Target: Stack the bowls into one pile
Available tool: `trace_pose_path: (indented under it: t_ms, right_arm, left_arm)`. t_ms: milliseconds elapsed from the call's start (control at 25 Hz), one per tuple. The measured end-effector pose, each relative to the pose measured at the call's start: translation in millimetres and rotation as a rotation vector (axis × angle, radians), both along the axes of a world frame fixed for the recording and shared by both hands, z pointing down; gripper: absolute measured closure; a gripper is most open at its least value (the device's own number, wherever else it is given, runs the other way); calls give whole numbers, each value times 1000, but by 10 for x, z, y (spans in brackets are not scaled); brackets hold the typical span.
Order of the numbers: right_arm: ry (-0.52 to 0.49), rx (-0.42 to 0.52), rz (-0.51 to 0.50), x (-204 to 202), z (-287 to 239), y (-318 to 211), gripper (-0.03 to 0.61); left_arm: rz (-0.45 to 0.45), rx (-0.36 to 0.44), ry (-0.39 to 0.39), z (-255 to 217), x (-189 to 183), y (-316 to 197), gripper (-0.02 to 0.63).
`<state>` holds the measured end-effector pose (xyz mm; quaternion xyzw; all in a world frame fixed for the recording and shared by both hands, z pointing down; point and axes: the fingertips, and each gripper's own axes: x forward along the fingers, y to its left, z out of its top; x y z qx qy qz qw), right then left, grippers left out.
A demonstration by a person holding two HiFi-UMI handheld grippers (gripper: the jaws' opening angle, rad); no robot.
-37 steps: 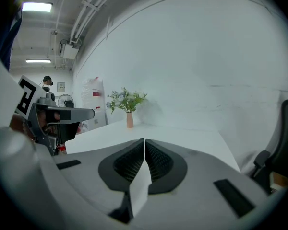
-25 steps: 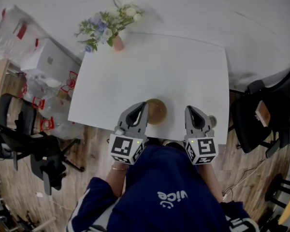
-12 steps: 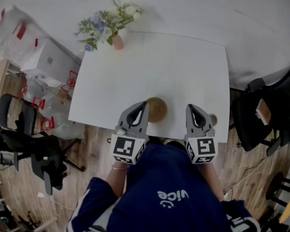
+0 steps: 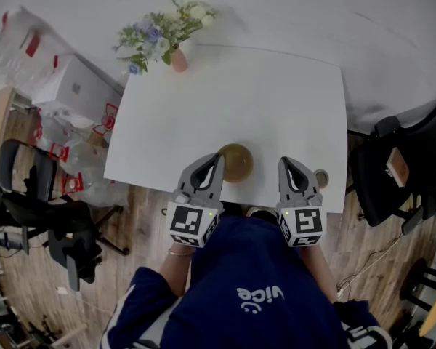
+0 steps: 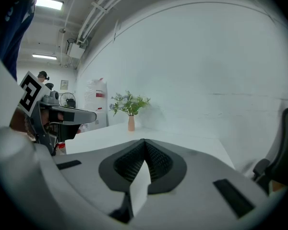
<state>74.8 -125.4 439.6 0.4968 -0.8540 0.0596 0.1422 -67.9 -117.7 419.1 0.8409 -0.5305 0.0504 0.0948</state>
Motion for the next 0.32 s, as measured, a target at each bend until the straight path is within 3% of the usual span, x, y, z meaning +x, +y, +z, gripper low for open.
trace_pose_path:
  t_ms: [320]
  right_arm:
    - [1,5,-1,17,-1,31,557]
  left_arm:
    - [-4,2,1,30,-4,42,597]
